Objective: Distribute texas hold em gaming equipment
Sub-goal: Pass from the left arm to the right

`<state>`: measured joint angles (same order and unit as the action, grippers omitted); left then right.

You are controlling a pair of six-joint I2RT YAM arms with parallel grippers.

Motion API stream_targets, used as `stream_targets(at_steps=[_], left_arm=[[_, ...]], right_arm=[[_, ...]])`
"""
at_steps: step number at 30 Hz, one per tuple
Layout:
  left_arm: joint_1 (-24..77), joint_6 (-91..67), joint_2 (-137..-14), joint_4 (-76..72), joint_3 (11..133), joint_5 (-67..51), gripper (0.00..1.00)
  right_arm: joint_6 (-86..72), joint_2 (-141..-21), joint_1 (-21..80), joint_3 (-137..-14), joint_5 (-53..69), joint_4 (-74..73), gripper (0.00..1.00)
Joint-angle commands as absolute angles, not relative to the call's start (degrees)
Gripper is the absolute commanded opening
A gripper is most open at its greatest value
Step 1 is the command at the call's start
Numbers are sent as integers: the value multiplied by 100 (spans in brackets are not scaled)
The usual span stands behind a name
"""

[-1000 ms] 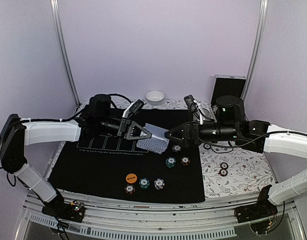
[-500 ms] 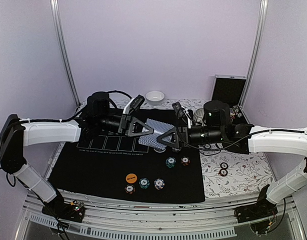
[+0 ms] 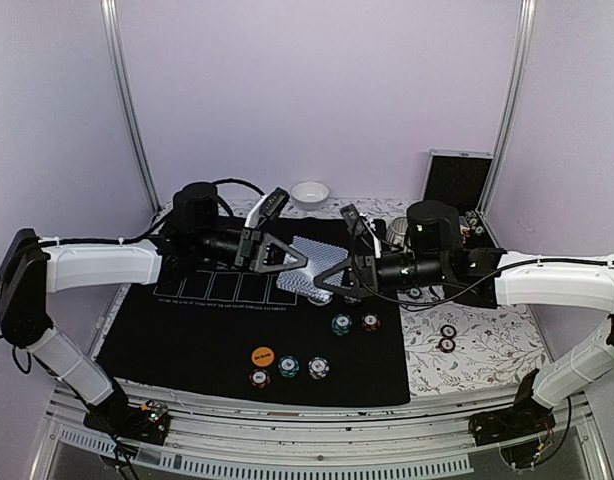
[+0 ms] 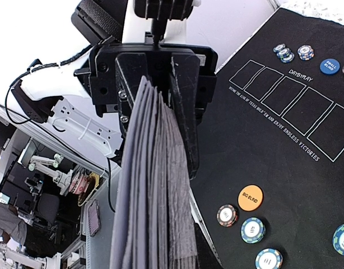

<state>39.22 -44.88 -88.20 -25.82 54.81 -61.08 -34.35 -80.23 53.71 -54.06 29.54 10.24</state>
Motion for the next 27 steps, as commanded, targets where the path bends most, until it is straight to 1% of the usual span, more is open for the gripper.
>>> stream_targets(at_steps=[1, 2, 3, 5, 7, 8, 10, 12, 14, 17, 21, 23, 27], left_arm=[[4038, -4344, -8792, -2327, 5642, -5973, 0], [4047, -4323, -8808, -2209, 5661, -5940, 0], [4048, -4283, -8826, -2055, 5687, -5912, 0], [4043, -4251, -8826, -1865, 5704, -5819, 0], [4043, -4245, -8792, -1721, 5723, -5742, 0], [4043, -4239, -8789, -1628, 5756, -5710, 0], [4043, -4216, -8805, -1420, 5818, -5631, 0], [4045, -4167, -8851, -1220, 5861, -5540, 0], [4051, -4111, -8903, -1027, 5899, -5503, 0], [4094, -4077, -8950, -983, 5894, -5495, 0], [4139, -4061, -8951, -915, 5865, -5486, 0], [4139, -4073, -8916, -914, 5833, -5469, 0], [4142, -4074, -8894, -905, 5810, -5492, 0]], right_arm=[[-3266, -7977, 5404, -5689, 2912, 659, 6], [-3192, -7978, 5403, -5775, 2870, 486, 9], [-3112, -7978, 5405, -5861, 2772, 252, 26], [-2814, -7936, 5398, -6119, 2308, -432, 67], [-2318, -7807, 5407, -6411, 1469, -1241, 98], [-2146, -7718, 5415, -6534, 1026, -1694, 99], [-1696, -7561, 5533, -6760, 273, -2096, 99], [-878, -7484, 5805, -6874, -49, -2208, 99], [214, -7529, 5963, -7029, 153, -2254, 99], [1002, -7810, 5974, -7271, 290, -2284, 99], [1318, -8434, 5977, -7863, 719, -2528, 99], [1319, -8741, 5974, -8103, 704, -2811, 99], [1314, -9081, 5977, -8172, 615, -3145, 99]])
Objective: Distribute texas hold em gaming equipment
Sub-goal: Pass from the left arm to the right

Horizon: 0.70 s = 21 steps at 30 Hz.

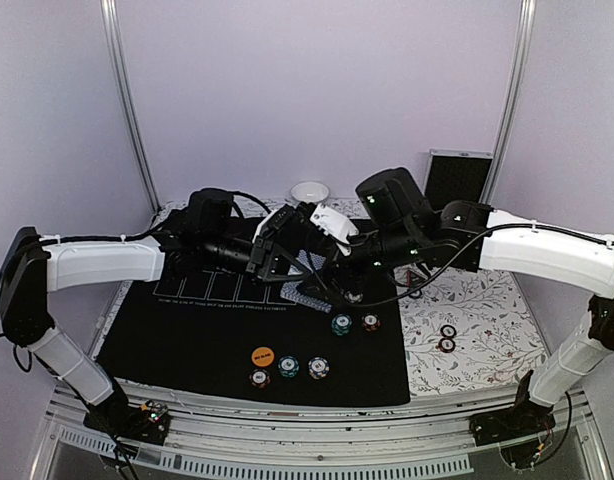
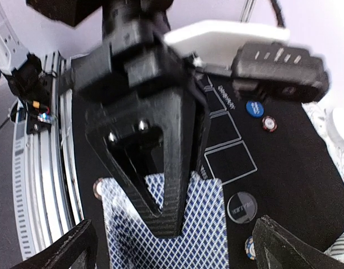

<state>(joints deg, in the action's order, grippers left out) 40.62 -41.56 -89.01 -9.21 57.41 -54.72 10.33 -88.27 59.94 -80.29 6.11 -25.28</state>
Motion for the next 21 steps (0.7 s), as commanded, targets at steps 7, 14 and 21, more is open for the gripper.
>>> stream_targets(at_steps=[7, 14, 21], left_arm=[[4139, -4076, -9007, -910, 5826, -5441, 0], [4132, -4088, -9070, -915, 5845, -5511, 0], [4111, -4132, -9070, -1022, 5769, -5633, 0]], right_arm=[[1292, -9490, 6325, -8408, 194, -3449, 100], [1379, -9645, 6515, -8420, -662, -3535, 78], [1387, -9535, 6514, -8334, -800, -3511, 53]])
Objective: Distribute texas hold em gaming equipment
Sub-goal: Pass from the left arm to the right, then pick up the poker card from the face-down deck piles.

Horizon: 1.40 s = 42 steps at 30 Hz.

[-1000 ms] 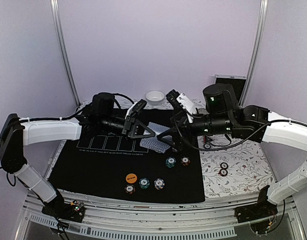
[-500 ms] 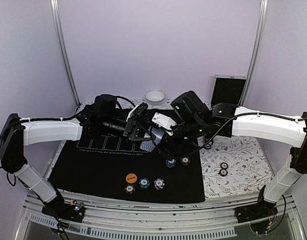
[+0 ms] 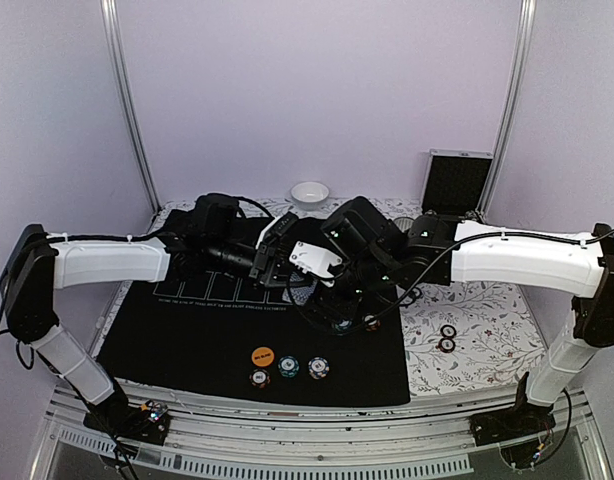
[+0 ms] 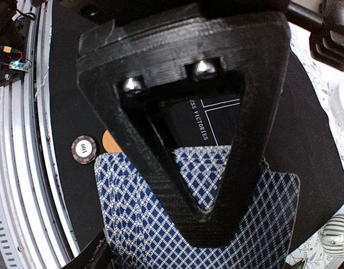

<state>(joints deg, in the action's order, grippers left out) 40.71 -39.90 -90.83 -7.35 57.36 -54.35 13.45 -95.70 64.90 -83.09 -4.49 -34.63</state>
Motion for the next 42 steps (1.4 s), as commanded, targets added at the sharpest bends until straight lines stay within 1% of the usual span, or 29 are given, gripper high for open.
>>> stream_targets(at_steps=[1, 3, 5, 8, 12, 13, 14, 20, 24, 26, 29, 32, 37, 42], left_arm=[[4113, -4151, -9068, -1058, 5759, -5664, 0], [4113, -4170, -9083, -1107, 5752, -5735, 0], [4110, -4197, -9095, -1159, 5748, -5801, 0], [4111, -4248, -9105, -1271, 5739, -5871, 0], [4113, -4289, -9097, -1327, 5752, -5975, 1], [4111, -4298, -9096, -1327, 5756, -5996, 5], [4106, -4298, -9097, -1327, 5752, -6010, 7], [4112, -4307, -9098, -1342, 5740, -6020, 13], [4121, -4307, -9097, -1379, 5739, -6069, 19], [4127, -4307, -9097, -1375, 5730, -6080, 21], [4129, -4292, -9098, -1380, 5713, -6093, 25], [4138, -4281, -9088, -1375, 5713, -6083, 32], [4139, -4213, -9079, -1253, 5734, -6002, 33], [4135, -3809, -9040, -594, 5887, -5845, 35]], right_arm=[[1393, -9517, 6510, -8310, -790, -3511, 51], [1402, -9479, 6510, -8289, -732, -3512, 42], [1406, -9458, 6510, -8303, -659, -3511, 35], [1418, -9457, 6509, -8340, -633, -3523, 30], [1471, -9441, 6512, -8332, -648, -3533, 28], [1484, -9440, 6510, -8331, -644, -3541, 27], [1485, -9447, 6505, -8332, -650, -3535, 26], [1499, -9507, 6510, -8414, -614, -3555, 20], [1515, -9544, 6510, -8453, -624, -3571, 20], [1512, -9560, 6513, -8468, -624, -3583, 15], [1520, -9592, 6505, -8489, -641, -3608, 14], [1524, -9630, 6509, -8528, -619, -3636, 14], [1521, -9668, 6508, -8560, -609, -3680, 13], [1529, -9610, 6504, -8526, -700, -3700, 13]])
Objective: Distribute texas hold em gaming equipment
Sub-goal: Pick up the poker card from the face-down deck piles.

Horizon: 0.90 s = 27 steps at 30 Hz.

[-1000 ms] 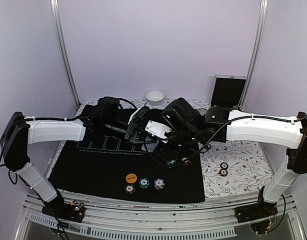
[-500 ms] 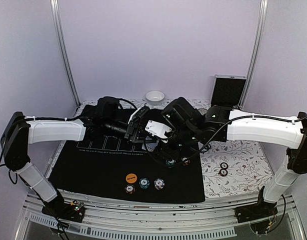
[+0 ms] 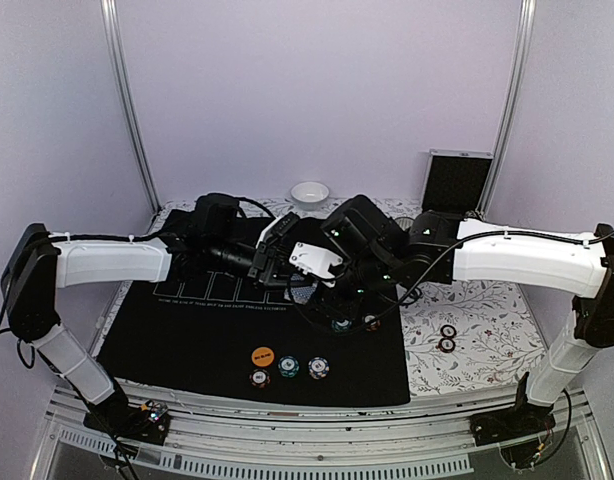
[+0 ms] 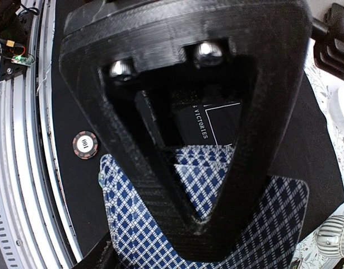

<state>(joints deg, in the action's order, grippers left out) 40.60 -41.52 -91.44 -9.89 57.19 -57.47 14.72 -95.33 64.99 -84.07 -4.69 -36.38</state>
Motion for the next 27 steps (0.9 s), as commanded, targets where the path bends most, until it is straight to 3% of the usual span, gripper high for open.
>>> stream_targets(at_steps=[1, 6, 13, 19, 27], left_arm=[[4139, -3715, -9029, -444, 5926, -5785, 35], [4113, -3282, -9009, 239, 6126, -5468, 44], [4022, -3236, -8927, 360, 6101, -5365, 47], [3939, -3172, -8797, 426, 6142, -5293, 58], [3929, -2802, -8824, 1100, 6369, -4611, 55]], right_arm=[[1529, -9603, 6509, -8519, -707, -3703, 13], [1517, -9589, 6506, -8493, -746, -3717, 13], [1494, -9563, 6508, -8490, -721, -3717, 13], [1494, -9563, 6513, -8473, -693, -3719, 12], [1481, -9589, 6512, -8490, -676, -3718, 12]])
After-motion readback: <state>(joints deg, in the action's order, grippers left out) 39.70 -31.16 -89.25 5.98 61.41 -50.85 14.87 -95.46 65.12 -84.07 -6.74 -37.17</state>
